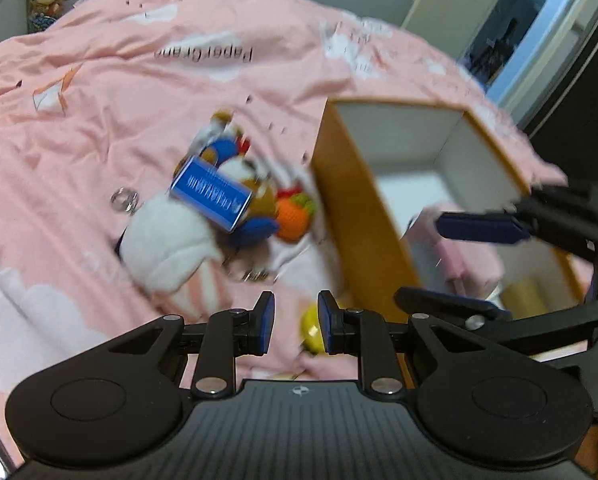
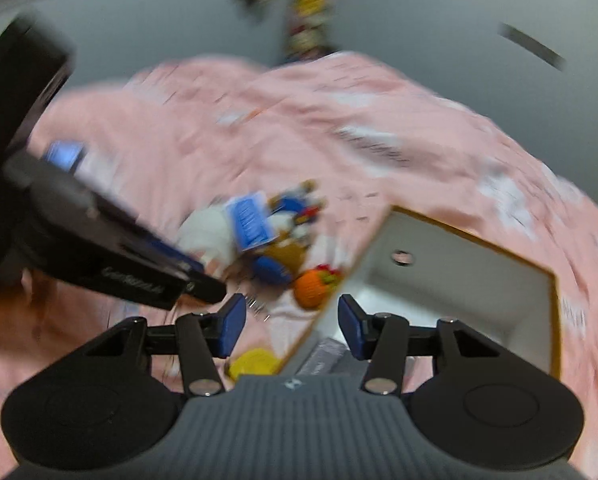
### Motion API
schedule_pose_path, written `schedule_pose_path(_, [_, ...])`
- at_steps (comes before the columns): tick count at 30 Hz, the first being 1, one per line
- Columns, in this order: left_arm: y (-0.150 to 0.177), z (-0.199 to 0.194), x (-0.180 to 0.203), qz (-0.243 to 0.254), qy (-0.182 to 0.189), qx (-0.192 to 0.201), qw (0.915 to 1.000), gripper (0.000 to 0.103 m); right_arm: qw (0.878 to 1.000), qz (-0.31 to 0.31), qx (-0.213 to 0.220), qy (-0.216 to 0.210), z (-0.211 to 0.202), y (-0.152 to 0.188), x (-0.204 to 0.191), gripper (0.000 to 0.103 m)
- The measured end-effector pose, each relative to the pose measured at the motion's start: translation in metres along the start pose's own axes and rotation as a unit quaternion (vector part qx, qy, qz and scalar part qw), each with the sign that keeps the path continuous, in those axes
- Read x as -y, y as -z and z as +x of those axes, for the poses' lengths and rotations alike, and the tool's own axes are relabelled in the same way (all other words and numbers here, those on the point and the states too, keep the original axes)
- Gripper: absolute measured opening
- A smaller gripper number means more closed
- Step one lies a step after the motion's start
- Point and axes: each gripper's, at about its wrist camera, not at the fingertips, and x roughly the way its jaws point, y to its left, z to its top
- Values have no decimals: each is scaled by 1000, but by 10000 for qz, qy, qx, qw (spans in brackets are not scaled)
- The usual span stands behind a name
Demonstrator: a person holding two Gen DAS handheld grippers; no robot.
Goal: Organize objects
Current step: 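Grasp the yellow tape measure with the right gripper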
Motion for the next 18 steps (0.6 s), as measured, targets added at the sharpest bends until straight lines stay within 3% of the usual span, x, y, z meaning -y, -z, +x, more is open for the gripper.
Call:
schedule_pose_path(3, [6,8,-8,-1,34,-194,9998,26,9930,-972,-644,-203,26,-8,-16,52])
schedule_pose_path(7, [11,16,-18,-1,-131,-339,9993,26,9695,-1942,-1399,-528,59,-11,-30,52])
schedule_pose_path(12, [15,25,-24,-2,-140,-459,9988,26,9393,-2300,-2272,-1150,102,-16,-34,48])
schedule_pose_path(18, [17,27,-23,181,-172,-402,9989,26,9004,-2827,-3065,-1239,142,-16,-42,49])
